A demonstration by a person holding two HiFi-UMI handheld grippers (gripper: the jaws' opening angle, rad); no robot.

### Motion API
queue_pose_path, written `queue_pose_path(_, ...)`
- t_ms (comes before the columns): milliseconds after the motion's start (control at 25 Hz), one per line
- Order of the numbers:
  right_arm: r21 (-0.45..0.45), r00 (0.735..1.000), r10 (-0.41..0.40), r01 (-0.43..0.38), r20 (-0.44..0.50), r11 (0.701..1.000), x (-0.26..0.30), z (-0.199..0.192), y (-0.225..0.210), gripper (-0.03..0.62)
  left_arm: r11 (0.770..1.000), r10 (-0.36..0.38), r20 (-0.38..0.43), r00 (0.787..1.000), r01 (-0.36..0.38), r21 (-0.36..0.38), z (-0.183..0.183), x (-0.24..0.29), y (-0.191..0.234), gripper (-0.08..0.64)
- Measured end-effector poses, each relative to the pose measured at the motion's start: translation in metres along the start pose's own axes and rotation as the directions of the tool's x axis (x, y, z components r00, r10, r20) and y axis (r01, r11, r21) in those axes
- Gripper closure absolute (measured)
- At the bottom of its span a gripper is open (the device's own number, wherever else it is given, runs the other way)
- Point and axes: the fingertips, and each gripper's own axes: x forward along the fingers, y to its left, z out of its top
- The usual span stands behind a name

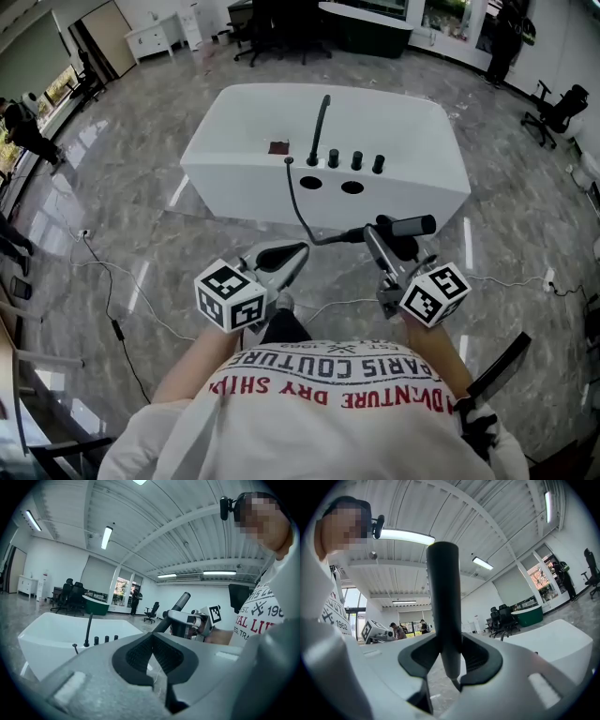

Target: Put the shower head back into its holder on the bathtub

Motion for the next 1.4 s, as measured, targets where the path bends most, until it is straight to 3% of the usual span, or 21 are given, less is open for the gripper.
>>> queue_pose_path(320, 0.027, 1.000, -0.023, 0.023, -0.017, 0.999, 0.074, -0.002, -0.034, 0.451, 0.999, -0.017, -0.006, 1.000, 0.016, -0.051, 0.003, 0.021, 0.082, 0.558)
queue_pose_path(600, 0.045, 0.999, -0.026, 0.028, -0.028, 0.999, 0.179, 0.001, -0.062, 0.451, 0.994, -0.016, -0.002, 1.000, 0.015, -0.107, 0.024, 0.032, 0.192, 0.558)
queue_pose_path(960, 0.026, 0.999, -0.039, 0.040, -0.005, 0.999, 0.301, 0.013, -0.074, 0.453, 0.995, -0.009, 0.029, 1.000, 0.012, -0.097, 0.059, 0.018, 0.316, 0.558)
queue_pose_path(1160, 0.001, 0.999, -0.033, 0.033, -0.005, 0.999, 0.344, 0.013, -0.076, 0.453, 0.997, -0.010, 0.034, 0.999, 0.013, -0.074, 0.061, 0.017, 0.356, 0.558)
queue_pose_path(1400, -0.006, 0.999, -0.032, 0.032, 0.006, 0.999, 0.355, 0.018, -0.075, 0.453, 0.997, -0.055, 0.007, 0.998, 0.056, -0.046, 0.047, 0.020, 0.367, 0.558)
